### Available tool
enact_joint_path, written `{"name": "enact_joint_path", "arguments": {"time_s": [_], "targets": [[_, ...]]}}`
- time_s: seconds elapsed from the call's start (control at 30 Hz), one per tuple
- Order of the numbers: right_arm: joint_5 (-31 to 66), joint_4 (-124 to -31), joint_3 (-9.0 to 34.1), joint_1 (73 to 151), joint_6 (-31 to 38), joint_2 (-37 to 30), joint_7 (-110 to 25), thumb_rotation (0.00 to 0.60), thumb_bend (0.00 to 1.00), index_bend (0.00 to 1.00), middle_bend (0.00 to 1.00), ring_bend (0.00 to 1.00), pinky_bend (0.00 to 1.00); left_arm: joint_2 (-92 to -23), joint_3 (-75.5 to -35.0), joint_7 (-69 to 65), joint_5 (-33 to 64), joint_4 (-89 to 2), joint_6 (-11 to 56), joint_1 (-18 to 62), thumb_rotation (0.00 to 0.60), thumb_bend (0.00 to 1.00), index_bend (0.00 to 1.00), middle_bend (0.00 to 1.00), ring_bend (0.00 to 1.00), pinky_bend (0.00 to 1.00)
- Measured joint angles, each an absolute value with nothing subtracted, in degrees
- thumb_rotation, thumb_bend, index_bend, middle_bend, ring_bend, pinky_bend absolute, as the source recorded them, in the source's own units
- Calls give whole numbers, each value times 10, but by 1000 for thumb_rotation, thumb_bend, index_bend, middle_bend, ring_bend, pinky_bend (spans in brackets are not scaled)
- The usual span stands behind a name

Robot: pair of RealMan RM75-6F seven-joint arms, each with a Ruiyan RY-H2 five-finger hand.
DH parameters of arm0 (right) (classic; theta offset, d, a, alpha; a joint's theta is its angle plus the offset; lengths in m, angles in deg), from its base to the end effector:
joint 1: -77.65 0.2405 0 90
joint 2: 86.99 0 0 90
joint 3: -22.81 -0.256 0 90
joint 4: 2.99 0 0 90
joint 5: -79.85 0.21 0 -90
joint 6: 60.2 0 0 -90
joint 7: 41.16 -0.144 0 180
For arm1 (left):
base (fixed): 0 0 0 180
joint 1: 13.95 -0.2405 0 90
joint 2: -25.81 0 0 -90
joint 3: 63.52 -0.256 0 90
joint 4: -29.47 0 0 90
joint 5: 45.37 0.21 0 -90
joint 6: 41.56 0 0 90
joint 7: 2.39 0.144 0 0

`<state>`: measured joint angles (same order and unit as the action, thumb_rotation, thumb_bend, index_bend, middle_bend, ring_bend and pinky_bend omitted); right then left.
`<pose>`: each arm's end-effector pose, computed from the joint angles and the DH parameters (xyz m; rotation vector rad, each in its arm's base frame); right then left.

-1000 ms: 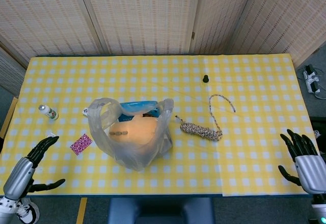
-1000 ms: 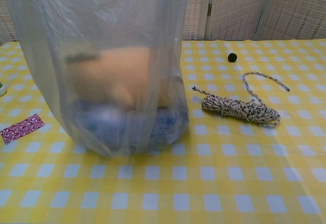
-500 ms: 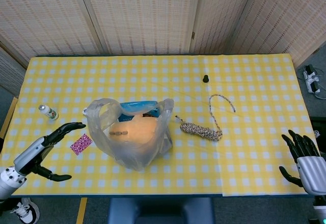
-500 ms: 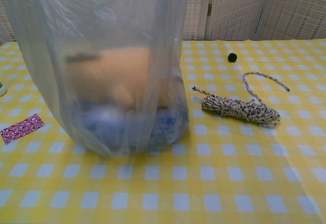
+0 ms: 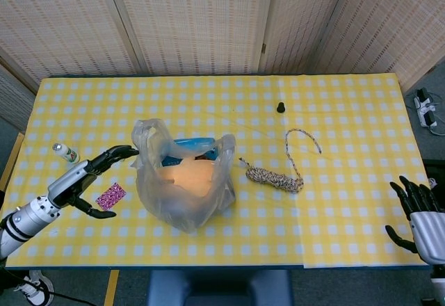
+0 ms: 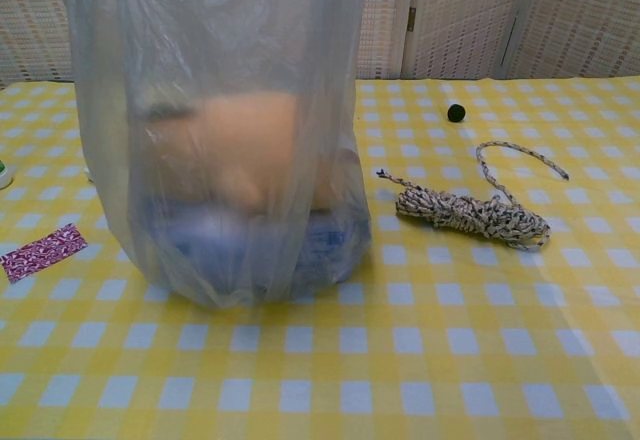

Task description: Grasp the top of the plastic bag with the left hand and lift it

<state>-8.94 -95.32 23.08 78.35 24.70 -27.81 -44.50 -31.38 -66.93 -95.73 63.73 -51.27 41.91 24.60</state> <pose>-0.3274 -0.1464 0.1767 1.4187 -0.9517 0.8165 -0.1874 0.3043 0.1734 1.6890 1.8550 1.7375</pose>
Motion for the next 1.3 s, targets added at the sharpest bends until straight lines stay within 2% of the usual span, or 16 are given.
{"name": "enact_joint_path", "arguments": {"time_s": [0.2, 0.5, 0.93, 1.2, 1.3], "targets": [[-81, -952, 228, 784, 242, -278, -447, 600, 327, 0, 0, 0, 0, -324, -668, -982, 613, -478, 442, 241, 600, 77, 89, 140, 31, 84], [-83, -952, 229, 784, 243, -278, -446, 600, 328, 0, 0, 0, 0, -311, -667, -992, 592, -473, 474, 222, 600, 77, 99, 140, 59, 122], [-75, -953, 226, 785, 239, -273, -436, 600, 328, 0, 0, 0, 0, -348, -688, -1067, 622, -420, 437, 268, 600, 77, 92, 147, 86, 158], [-69, -953, 224, 790, 228, -272, -433, 600, 327, 0, 0, 0, 0, -360, -692, -1050, 628, -425, 425, 289, 600, 78, 100, 160, 97, 166], [-68, -953, 223, 788, 232, -273, -435, 600, 327, 0, 0, 0, 0, -362, -693, -1044, 629, -430, 418, 298, 600, 77, 74, 187, 120, 185]]}}
